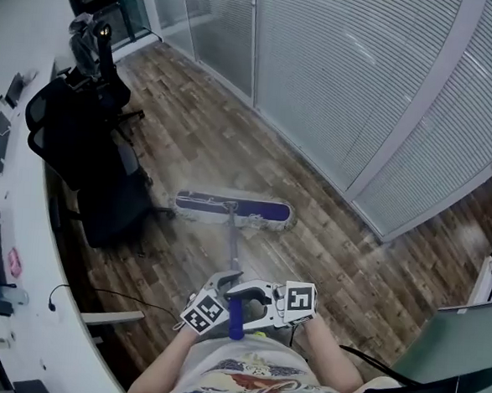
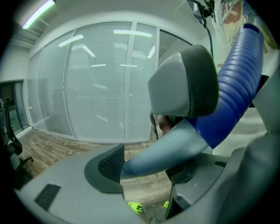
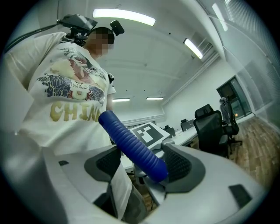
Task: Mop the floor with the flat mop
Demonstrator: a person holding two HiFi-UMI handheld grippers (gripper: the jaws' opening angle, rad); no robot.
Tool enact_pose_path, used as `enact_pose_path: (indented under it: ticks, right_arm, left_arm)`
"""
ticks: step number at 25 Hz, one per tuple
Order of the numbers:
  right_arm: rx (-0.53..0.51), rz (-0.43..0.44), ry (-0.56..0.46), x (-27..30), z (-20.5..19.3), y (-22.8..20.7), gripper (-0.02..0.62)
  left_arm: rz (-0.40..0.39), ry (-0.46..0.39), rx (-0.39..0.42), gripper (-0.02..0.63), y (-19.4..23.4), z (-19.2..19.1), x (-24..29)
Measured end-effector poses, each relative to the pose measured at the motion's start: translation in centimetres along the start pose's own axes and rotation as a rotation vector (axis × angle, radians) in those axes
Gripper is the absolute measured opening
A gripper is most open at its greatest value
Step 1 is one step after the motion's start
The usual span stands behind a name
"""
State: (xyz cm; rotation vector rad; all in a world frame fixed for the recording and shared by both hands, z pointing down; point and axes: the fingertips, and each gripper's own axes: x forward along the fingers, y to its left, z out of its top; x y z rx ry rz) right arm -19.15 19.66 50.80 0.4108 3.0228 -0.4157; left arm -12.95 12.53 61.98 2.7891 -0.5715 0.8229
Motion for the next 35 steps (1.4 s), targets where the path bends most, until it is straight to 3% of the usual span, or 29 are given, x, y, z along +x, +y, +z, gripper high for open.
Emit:
enact_pose_path:
  ticks: [4, 8, 15, 19, 25, 35]
  right_arm:
    - [0.029, 0.010, 0.012, 0.7, -0.4, 3.6, 0.284]
    - [0.023, -0.001, 0.017, 2.3, 0.6, 4.7, 0.284]
    - [-0.024, -0.094, -0.067, 3.3, 3.0, 2.0, 0.282]
    - [-0.016, -0.098, -0.060, 4.2, 4.0, 0.9, 0.282]
    - [0.000, -0.125, -0.123, 1.6, 6.7, -2.1, 0.282]
    - [-0.001, -0.122, -0.124, 0.8, 11.3, -8.2, 0.282]
  left_arm:
    - [-0.022, -0.008, -0.014, 0.235, -3.7, -0.2, -1.3]
    - [-0.067, 0.000, -0.002, 0.239, -4.6, -0.4, -3.1]
    - [-0.098, 0.021, 0.021, 0.239, -1.9, 0.3, -4.2]
    - [-0.086, 0.000, -0.006, 0.238, -0.6, 0.9, -5.2]
    - [-0.139, 0.018, 0.054, 0.238, 1.9, 4.1, -3.7]
    - [-0.118, -0.057, 0.016, 0.236, 8.3, 8.1, -3.7]
